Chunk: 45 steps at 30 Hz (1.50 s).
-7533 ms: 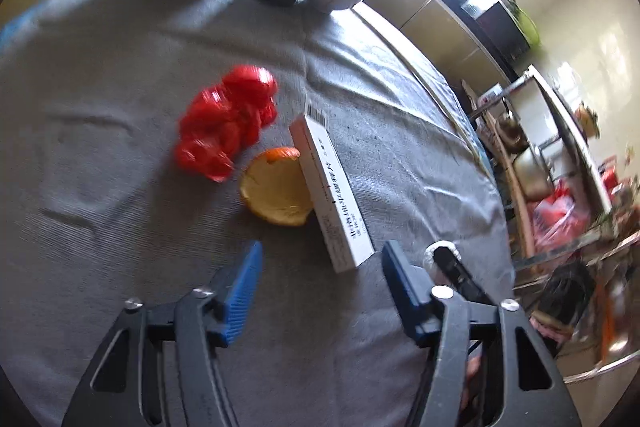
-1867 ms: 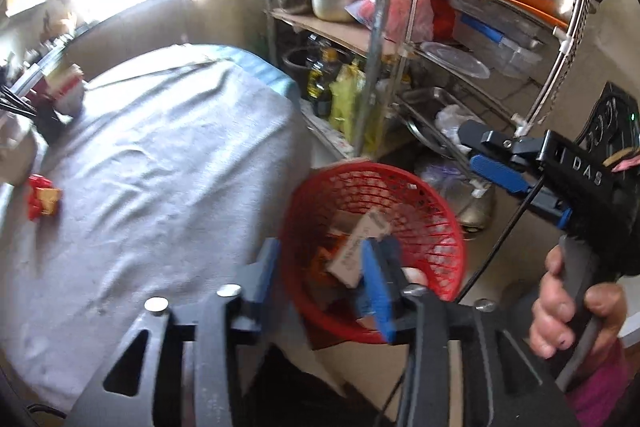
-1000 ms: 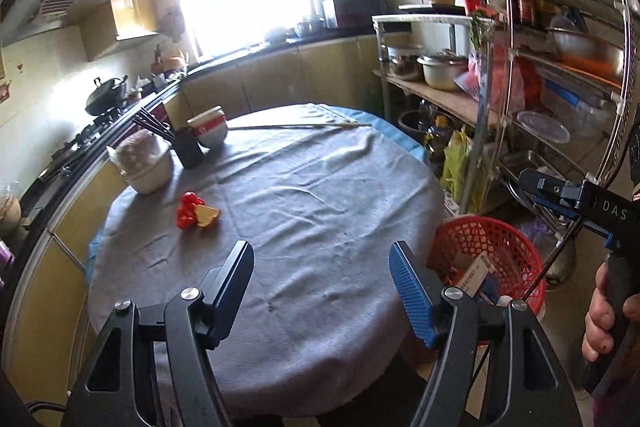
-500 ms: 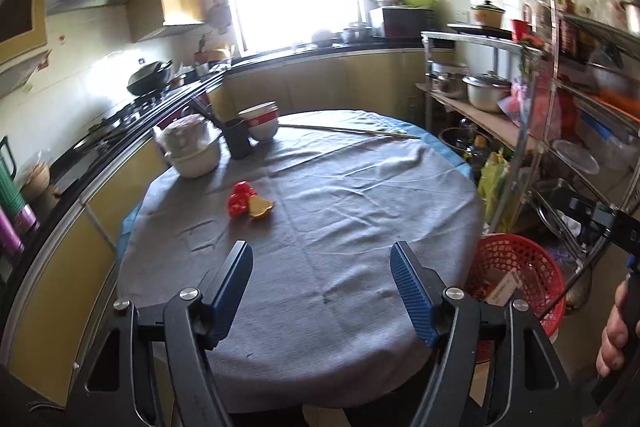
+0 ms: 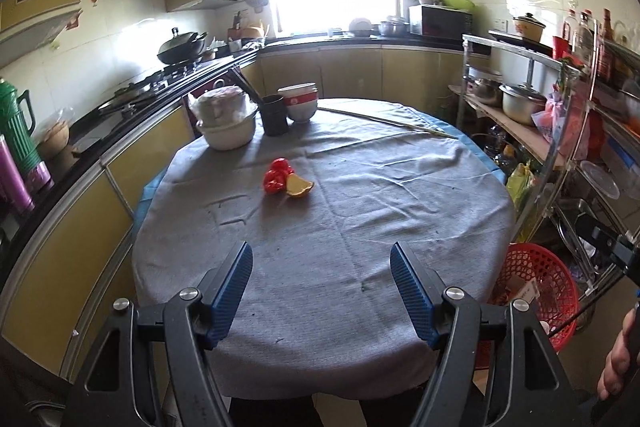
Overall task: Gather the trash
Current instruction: 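Bring both open tools back over the table toward the red pepper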
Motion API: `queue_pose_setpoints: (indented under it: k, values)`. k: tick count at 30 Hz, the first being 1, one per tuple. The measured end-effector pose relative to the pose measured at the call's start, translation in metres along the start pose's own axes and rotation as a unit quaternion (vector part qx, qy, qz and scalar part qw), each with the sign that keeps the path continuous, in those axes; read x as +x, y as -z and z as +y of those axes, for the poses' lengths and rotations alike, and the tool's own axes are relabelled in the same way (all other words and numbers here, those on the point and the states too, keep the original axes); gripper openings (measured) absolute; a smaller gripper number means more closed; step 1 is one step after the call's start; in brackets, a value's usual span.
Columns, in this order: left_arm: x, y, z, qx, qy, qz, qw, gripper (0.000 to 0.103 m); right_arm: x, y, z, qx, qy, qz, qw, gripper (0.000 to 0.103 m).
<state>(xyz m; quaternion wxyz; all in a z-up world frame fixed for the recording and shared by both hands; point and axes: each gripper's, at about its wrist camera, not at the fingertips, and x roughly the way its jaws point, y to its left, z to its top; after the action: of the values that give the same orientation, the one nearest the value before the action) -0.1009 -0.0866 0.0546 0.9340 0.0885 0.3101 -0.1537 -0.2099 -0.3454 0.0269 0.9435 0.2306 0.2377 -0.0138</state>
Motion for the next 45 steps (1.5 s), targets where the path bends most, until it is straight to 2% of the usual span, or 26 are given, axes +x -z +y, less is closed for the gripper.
queue_pose_setpoints:
  k: [15,28,34,45]
  values:
    - [0.018,0.008,0.023,-0.026,-0.021,0.025,0.9992,0.072,0.023,0.009,0.027,-0.027,-0.019,0.024,0.999,0.065]
    - [0.030,0.012,0.029,-0.029,-0.036,0.042,0.9981,0.072,0.039,0.007,0.057,-0.058,-0.045,0.031,0.997,0.065]
    - [0.040,0.014,0.033,-0.028,-0.042,0.053,0.9973,0.072,0.049,0.011,0.063,-0.077,-0.040,0.040,0.995,0.065]
    - [0.073,0.023,0.084,-0.090,-0.066,0.090,0.9898,0.072,0.089,0.018,0.072,-0.095,-0.032,0.087,0.991,0.065]
